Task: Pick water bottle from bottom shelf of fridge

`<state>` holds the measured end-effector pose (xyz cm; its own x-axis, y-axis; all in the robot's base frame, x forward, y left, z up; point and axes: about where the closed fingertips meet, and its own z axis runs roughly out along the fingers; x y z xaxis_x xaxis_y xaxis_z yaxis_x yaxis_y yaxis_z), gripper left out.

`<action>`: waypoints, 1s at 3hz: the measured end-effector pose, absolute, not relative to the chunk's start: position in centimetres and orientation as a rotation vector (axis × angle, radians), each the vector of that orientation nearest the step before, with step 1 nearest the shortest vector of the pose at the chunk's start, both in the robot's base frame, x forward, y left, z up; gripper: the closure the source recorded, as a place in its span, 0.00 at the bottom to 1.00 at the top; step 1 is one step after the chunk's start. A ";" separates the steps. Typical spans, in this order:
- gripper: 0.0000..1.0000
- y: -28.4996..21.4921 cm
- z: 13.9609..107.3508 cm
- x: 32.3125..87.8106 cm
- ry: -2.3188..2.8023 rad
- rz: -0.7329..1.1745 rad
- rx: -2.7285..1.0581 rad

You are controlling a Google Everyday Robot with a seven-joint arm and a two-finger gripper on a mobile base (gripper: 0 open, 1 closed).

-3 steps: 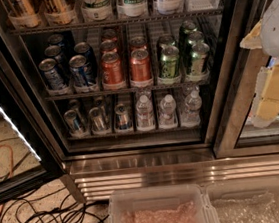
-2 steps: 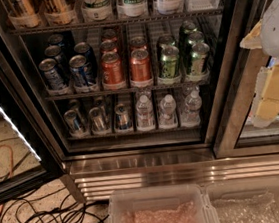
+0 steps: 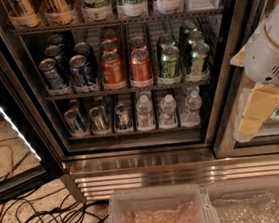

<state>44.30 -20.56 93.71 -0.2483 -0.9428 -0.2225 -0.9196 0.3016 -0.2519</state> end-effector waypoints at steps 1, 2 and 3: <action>0.00 -19.8 90.2 44.4 2.281 -0.057 -1.689; 0.00 -19.0 87.3 44.4 2.318 -0.015 -1.729; 0.00 -19.0 87.3 44.4 2.318 -0.015 -1.729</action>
Offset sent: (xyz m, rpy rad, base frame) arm 0.0026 0.0244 -0.1006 -0.0133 0.1844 0.0171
